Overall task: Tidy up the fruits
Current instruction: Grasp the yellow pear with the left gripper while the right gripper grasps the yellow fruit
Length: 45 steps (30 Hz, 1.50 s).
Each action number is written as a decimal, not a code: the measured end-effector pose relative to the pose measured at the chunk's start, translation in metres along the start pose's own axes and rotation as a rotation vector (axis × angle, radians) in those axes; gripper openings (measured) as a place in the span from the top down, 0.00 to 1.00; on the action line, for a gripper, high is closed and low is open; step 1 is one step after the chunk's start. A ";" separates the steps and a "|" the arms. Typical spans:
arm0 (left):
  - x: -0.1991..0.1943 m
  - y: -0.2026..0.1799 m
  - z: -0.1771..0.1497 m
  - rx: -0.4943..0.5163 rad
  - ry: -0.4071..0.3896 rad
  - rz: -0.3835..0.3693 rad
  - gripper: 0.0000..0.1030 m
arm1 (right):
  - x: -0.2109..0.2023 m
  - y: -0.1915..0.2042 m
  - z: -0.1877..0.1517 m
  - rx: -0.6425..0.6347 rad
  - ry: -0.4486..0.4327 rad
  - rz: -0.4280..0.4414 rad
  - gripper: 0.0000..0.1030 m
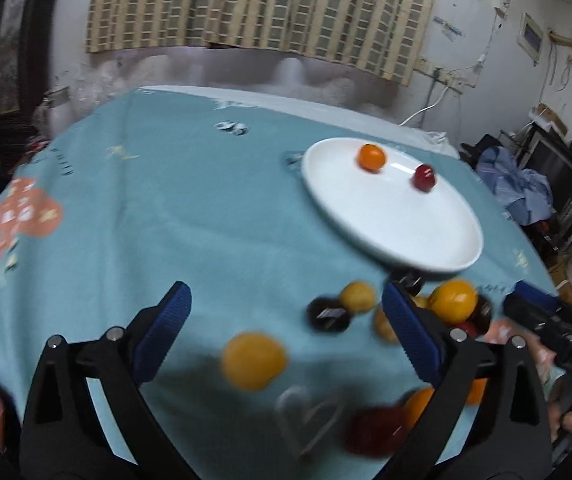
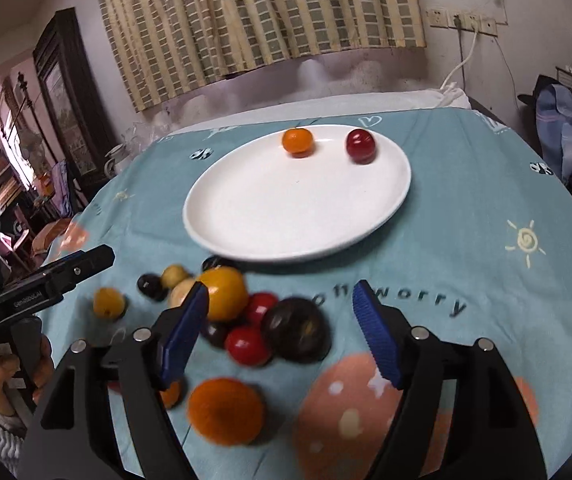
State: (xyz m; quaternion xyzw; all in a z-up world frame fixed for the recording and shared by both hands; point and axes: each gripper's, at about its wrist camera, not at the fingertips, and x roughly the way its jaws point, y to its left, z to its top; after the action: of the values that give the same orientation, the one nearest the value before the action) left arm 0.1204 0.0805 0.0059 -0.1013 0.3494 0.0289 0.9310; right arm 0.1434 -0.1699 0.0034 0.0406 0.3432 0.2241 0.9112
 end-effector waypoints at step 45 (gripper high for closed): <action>0.019 0.014 -0.030 -0.013 0.168 0.043 0.05 | 0.041 0.023 0.005 -0.079 0.062 0.032 0.51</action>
State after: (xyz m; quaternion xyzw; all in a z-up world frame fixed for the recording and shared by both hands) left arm 0.1142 0.0874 -0.0310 -0.1020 0.4281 0.0428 0.8969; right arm 0.1652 -0.1311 -0.0119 0.0032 0.3617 0.2533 0.8972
